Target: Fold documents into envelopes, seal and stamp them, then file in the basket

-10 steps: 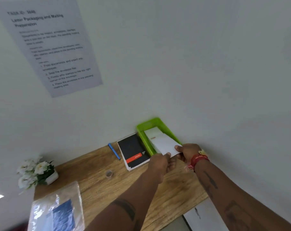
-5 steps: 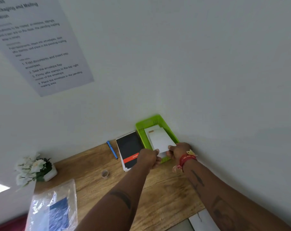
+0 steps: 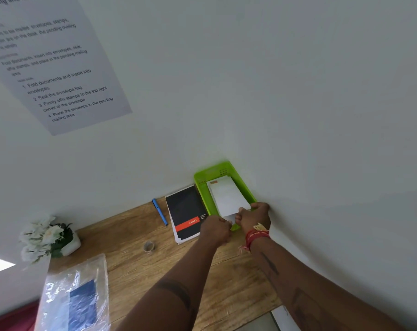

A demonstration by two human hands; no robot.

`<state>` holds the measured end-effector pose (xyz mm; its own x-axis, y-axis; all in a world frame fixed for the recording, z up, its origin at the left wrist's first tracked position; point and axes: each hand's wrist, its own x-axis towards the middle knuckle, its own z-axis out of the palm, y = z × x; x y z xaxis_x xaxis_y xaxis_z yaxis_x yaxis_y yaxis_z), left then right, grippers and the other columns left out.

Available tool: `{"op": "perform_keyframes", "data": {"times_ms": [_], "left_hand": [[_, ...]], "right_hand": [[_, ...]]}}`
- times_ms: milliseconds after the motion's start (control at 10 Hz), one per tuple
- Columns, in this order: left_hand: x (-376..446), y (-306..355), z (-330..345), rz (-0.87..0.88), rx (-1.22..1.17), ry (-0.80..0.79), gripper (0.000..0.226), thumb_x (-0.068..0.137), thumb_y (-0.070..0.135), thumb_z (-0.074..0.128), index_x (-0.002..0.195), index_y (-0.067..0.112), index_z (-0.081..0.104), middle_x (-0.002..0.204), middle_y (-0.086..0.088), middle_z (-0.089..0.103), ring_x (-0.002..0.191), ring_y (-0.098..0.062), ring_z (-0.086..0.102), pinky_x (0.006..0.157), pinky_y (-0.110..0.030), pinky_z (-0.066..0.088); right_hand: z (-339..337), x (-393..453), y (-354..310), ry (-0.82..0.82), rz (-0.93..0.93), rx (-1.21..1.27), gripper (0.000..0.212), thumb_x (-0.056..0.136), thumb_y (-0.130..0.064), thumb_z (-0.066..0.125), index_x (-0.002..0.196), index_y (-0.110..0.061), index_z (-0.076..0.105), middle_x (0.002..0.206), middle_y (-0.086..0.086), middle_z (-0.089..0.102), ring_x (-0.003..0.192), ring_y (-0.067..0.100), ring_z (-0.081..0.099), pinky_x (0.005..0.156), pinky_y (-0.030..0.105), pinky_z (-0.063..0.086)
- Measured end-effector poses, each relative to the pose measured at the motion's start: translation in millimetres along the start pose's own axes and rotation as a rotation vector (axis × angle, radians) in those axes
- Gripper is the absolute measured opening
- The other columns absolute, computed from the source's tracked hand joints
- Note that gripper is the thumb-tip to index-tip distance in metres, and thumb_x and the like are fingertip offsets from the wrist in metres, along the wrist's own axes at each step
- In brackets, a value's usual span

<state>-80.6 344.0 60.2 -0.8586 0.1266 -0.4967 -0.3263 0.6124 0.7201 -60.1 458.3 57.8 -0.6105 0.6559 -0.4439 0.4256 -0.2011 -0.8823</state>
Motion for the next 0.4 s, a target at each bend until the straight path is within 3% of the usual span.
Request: {"op": "perform_keyframes", "data": {"times_ms": [200, 300, 400], "left_hand": [[-6.9, -7.9, -6.5, 0.032, 0.133, -0.041, 0.026, 0.096, 0.019, 0.06, 0.082, 0.003, 0.076, 0.075, -0.014, 0.077, 0.072, -0.032, 0.077, 0.074, -0.045, 0.066], [-15.8, -7.5, -15.4, 0.082, 0.211, -0.033, 0.025, 0.097, 0.018, 0.06, 0.092, -0.001, 0.075, 0.085, -0.017, 0.078, 0.082, -0.034, 0.077, 0.079, -0.047, 0.064], [-19.7, -2.6, -23.6, 0.135, 0.215, 0.016, 0.026, 0.097, 0.019, 0.059, 0.093, -0.003, 0.072, 0.091, -0.019, 0.076, 0.087, -0.036, 0.074, 0.082, -0.05, 0.062]], "right_hand": [[-2.9, 7.5, 6.6, -0.024, -0.121, -0.216, 0.026, 0.086, -0.005, 0.07, 0.106, -0.014, 0.058, 0.098, 0.014, 0.072, 0.09, 0.034, 0.072, 0.085, 0.046, 0.059], [-11.2, 10.6, 4.1, -0.051, -0.168, -0.335, 0.016, 0.09, -0.012, 0.069, 0.103, -0.012, 0.062, 0.101, 0.014, 0.073, 0.09, 0.031, 0.07, 0.087, 0.039, 0.056], [-16.2, 10.2, -1.5, -0.068, -0.217, -0.39, 0.01, 0.091, -0.02, 0.069, 0.097, -0.015, 0.062, 0.098, 0.009, 0.073, 0.082, 0.024, 0.064, 0.076, 0.027, 0.046]]}}
